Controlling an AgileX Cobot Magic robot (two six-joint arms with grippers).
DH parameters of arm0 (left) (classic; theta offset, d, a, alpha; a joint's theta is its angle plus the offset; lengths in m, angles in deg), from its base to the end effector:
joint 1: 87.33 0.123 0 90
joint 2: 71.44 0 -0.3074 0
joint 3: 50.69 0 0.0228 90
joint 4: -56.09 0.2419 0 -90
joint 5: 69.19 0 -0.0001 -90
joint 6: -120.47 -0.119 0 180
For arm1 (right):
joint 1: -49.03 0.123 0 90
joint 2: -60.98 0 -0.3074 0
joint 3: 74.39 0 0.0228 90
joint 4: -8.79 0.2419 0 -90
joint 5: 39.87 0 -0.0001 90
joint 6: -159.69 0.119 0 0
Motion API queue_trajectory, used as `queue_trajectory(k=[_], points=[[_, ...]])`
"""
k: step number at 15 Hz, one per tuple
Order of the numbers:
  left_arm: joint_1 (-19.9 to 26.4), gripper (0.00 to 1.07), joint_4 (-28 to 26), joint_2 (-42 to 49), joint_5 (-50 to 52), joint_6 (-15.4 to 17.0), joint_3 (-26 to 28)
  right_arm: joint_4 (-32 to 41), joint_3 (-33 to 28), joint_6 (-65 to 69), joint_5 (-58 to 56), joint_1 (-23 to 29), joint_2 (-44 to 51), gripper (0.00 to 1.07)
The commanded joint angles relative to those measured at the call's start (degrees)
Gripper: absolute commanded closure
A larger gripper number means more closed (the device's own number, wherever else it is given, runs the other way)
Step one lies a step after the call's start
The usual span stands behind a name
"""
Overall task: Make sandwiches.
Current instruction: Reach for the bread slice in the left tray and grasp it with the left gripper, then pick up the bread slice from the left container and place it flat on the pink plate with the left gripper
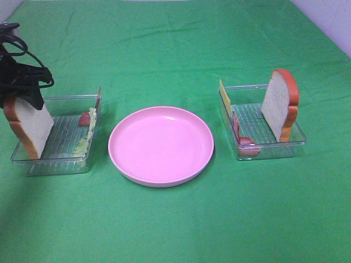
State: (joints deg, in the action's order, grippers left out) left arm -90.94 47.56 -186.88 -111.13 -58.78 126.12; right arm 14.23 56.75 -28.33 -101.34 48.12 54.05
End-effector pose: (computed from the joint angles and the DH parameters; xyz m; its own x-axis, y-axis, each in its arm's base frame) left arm 0.3937 -0.0367 0.1932 -0.9440 -0.0640 -0.3237 -0.0210 0.9907 -0.1344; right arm -0.0123 0.0101 0.2607 -0.4487 -0.0869 -0.8894 -0.1011 0.9938 -0.0461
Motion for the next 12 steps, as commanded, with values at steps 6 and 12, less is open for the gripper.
queue_trajectory(k=[6,12], points=[[-0.2,1.07,-0.1,0.8,-0.9,0.1,0.8,-0.1,0.1,-0.7,0.7,-0.2,0.9,0.33],[-0.2,1.07,-1.9,12.6,-6.0,0.1,4.2,-0.1,0.1,-0.7,0.7,-0.2,0.9,0.33]])
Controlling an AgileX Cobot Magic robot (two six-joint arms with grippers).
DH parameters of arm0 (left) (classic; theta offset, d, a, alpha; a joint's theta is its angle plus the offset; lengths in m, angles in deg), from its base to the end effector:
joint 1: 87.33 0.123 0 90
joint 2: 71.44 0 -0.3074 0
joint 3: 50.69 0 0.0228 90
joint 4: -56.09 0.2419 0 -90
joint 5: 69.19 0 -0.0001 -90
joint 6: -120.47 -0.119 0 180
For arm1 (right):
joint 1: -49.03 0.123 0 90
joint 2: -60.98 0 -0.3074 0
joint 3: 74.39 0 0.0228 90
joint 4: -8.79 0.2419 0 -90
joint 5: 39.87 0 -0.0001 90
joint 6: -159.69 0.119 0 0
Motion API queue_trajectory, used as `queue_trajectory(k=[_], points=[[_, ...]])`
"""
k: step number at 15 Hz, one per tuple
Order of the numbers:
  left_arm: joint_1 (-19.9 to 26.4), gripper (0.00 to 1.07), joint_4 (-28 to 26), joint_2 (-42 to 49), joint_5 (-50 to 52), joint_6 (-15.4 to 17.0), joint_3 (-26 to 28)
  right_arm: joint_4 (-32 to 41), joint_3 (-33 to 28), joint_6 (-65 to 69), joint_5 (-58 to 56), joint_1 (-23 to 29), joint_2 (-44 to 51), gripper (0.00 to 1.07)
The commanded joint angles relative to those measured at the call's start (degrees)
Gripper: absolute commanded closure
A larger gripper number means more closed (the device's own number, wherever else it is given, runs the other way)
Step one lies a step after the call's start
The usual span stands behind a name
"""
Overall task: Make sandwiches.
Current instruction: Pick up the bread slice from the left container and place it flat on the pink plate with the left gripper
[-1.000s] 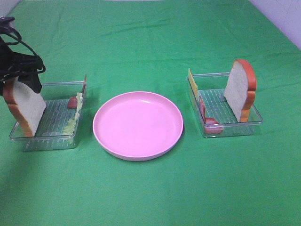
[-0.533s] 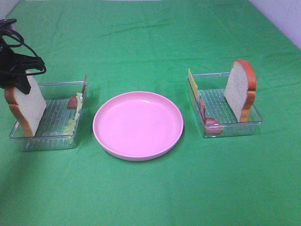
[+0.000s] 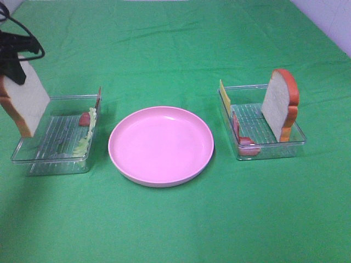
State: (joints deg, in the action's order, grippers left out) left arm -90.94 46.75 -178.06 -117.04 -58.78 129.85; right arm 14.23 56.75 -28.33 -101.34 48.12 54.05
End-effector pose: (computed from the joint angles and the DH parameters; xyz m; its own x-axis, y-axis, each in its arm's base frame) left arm 0.3776 -0.0382 0.2667 -0.9010 -0.0652 -0.4288 0.0055 0.9868 -0.1616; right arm -0.0123 0.0101 0.2607 -0.4487 -0.0869 -0.8894 -0.1011 0.9938 -0.0461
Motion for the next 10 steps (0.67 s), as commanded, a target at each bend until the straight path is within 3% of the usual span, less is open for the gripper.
queue_trajectory(k=[1,4,8,10], points=[[-0.2,1.07,-1.8,7.4,0.7,0.1,0.5,-0.1,0.1,-0.7,0.7,-0.2,0.9,0.33],[-0.2,1.07,-9.2,10.9,1.1,-1.8,0.5,-0.1,0.1,-0.7,0.7,-0.2,0.9,0.33],[-0.2,1.07,-35.4,10.3,-1.0,-18.4,0.5,-0.1,0.1,-0.7,0.7,-0.2,0.9,0.33],[-0.3,1.07,-45.0,8.4,-3.4,-24.2,0.5,-0.1,0.1,-0.7,0.7,-0.2,0.9,0.33]])
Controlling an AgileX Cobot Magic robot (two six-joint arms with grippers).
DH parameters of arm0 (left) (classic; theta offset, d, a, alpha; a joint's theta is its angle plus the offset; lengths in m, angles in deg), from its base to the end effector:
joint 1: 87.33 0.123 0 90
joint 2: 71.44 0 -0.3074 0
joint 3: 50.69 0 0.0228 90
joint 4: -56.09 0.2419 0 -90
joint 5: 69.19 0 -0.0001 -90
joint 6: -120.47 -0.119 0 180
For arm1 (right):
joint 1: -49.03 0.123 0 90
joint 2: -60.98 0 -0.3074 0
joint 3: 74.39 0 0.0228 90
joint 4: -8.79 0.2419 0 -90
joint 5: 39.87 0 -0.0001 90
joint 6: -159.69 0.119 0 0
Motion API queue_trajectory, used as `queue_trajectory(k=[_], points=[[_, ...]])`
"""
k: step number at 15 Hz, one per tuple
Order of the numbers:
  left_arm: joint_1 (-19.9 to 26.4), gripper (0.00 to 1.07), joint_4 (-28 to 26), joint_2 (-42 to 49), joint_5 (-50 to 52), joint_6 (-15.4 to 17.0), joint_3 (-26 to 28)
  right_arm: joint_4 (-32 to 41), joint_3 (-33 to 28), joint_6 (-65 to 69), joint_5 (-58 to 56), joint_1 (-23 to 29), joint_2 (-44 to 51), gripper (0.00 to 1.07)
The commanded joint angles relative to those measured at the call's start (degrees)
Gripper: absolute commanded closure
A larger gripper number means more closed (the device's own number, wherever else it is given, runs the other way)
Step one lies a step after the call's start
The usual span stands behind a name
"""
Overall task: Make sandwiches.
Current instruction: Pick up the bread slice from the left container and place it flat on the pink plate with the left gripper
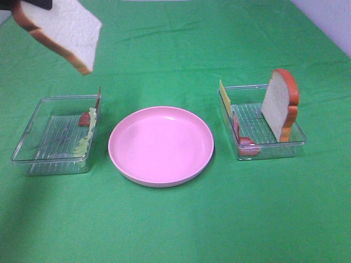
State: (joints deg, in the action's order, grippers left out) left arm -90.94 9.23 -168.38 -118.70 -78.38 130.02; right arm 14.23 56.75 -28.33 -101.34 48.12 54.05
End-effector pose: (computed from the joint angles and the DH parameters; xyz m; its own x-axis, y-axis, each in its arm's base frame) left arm 0.3452 -0.0880 0.3546 -0.7994 -0.1775 -0.5740 0.2349 0.7870 -0.5705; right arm -0.0123 0.0101 0.2607 -0.4487 -0.0869 -0.8894 -0.1011 0.9938 -0.0461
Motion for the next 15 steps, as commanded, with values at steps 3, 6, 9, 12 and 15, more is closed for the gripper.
queue_trajectory(k=[3,6,9,12,15], points=[[-4.4,1.07,-10.9,-7.0,-4.2,-7.2,0.3,-0.1,0.1,-0.7,0.7,-0.2,0.9,0.33],[-11.9,1.07,-10.7,-15.2,-1.8,-7.4,0.3,-0.1,0.1,-0.7,0.7,-0.2,0.9,0.33],[-15.1,1.07,-10.9,-20.7,1.4,-7.3,0.3,-0.1,0.1,-0.7,0.7,-0.2,0.9,0.33],[-16.9,1.07,-13.5,-25.5,4.8,-7.3,0.3,-0.1,0.1,-0.7,0.7,-0.2,0.9,0.33],[-17.9,1.07,-16.4,-29.4,6.8,-7.3,0.3,-0.1,0.1,-0.7,0.7,-0.2,0.9,0.33]])
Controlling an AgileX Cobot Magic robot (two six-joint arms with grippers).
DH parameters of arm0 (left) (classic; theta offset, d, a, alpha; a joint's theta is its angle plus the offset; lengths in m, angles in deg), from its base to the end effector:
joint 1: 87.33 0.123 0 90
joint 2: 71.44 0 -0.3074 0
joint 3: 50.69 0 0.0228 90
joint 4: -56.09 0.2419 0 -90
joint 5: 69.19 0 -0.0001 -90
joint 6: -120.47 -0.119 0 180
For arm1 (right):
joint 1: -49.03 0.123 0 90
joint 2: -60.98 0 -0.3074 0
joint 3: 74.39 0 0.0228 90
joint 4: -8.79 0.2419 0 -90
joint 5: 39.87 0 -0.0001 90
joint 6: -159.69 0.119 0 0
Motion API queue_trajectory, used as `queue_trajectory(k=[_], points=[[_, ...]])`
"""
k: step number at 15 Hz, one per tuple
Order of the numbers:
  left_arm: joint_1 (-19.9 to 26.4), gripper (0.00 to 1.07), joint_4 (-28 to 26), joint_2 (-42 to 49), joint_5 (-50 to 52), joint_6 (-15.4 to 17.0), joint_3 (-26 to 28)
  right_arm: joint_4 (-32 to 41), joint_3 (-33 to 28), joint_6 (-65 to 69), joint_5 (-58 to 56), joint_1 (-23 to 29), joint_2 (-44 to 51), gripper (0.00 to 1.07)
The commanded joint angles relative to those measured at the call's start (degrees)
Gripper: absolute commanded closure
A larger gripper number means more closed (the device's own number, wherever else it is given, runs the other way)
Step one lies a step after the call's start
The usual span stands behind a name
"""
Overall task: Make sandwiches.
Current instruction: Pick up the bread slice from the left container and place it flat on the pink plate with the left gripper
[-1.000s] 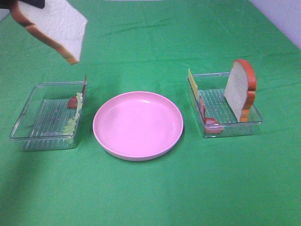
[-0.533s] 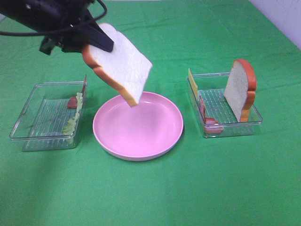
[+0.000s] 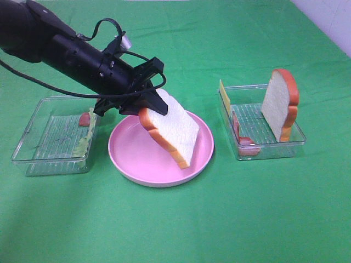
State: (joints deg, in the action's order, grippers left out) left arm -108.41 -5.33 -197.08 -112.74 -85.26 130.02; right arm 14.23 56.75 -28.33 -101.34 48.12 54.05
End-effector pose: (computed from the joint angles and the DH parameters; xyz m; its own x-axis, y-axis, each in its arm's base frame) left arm 0.3834 -0.2250 0.1715 -0.9769 -0.0153 -0.2132 0.1410 0.7036 -0.6964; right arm -0.0123 0.0101 0.2607 -0.4487 -0.0869 -0.8894 -0.1011 0.9938 -0.0461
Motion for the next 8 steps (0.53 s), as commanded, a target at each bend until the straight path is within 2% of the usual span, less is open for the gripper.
queue_trajectory(k=[1,7,8], points=[[-0.6,1.07,-2.6,-1.4,0.9,-0.5,0.3,-0.1,0.1,-0.7,0.7,-0.2,0.9,0.33],[-1.1,1.07,-2.0,-3.4,2.1,-0.5,0.5,-0.1,0.1,-0.7,0.7,-0.2,0.9,0.33],[-1.1,0.88,-1.7,-3.4,2.1,-1.0,0.5,-0.1,0.1,-0.7,0.7,-0.2,0.9,0.33]])
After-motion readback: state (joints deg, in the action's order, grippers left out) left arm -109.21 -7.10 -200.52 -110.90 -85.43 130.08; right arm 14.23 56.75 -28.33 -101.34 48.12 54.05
